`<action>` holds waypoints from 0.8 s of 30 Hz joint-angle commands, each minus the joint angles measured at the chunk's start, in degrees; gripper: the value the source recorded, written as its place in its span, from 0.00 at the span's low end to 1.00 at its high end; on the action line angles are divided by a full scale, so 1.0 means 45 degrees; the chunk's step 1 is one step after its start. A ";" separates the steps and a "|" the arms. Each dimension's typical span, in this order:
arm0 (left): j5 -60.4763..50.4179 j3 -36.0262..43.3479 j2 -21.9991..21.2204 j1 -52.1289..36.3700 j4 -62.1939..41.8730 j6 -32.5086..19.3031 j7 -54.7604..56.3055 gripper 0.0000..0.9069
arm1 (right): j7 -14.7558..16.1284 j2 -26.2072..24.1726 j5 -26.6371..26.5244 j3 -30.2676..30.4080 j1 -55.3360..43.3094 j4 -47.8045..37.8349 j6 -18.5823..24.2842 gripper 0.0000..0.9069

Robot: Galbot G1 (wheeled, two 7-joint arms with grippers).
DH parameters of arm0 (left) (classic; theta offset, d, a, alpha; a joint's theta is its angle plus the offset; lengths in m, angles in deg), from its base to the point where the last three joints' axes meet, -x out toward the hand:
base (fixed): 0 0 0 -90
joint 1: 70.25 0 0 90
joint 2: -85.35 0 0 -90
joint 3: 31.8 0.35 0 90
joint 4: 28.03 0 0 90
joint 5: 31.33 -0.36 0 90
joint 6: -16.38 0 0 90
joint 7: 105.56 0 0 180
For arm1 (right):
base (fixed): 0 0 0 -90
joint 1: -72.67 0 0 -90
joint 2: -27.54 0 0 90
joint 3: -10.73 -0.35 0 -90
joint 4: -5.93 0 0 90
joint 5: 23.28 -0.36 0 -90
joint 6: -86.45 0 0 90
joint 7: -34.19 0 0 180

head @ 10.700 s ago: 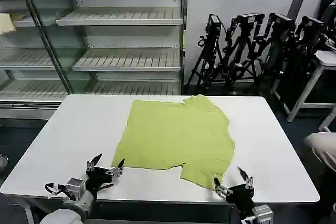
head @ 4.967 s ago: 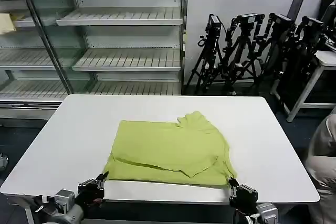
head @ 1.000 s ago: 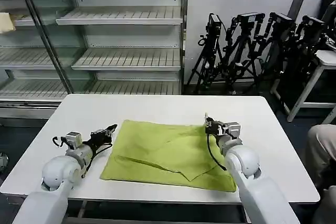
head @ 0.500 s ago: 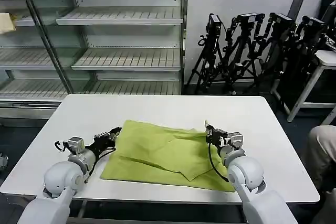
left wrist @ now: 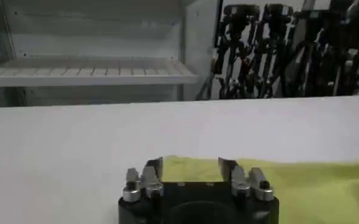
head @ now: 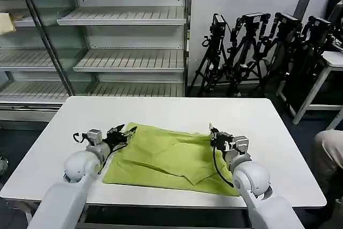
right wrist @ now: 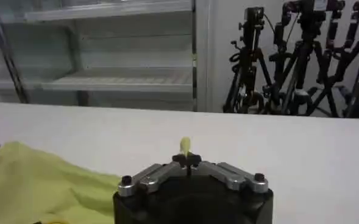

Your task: Fold and organize the clothes.

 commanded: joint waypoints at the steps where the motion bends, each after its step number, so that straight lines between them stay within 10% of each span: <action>1: -0.0407 0.0466 -0.0356 -0.1627 -0.2165 0.0266 0.0108 1.00 | 0.0014 0.0001 0.0015 0.0028 -0.0010 -0.0018 0.0003 0.00; 4: -0.0333 0.0489 -0.0380 -0.1657 -0.2276 0.0279 0.0043 1.00 | 0.0022 0.0026 0.0022 0.0059 -0.0059 -0.0070 0.0003 0.00; 5: -0.0320 0.0514 -0.0382 -0.1646 -0.2277 0.0276 0.0020 0.39 | 0.0030 0.0029 0.0023 0.0065 -0.0074 -0.0078 0.0000 0.00; 6: -0.0215 0.0533 -0.0381 -0.1605 -0.2251 0.0280 -0.0005 0.04 | 0.0031 0.0034 0.0025 0.0071 -0.0085 -0.0090 0.0002 0.00; 24: -0.0246 0.0760 -0.0394 -0.1639 -0.2375 0.0280 -0.0213 0.02 | 0.0041 0.0101 0.0046 0.0060 -0.0178 -0.0175 -0.0001 0.00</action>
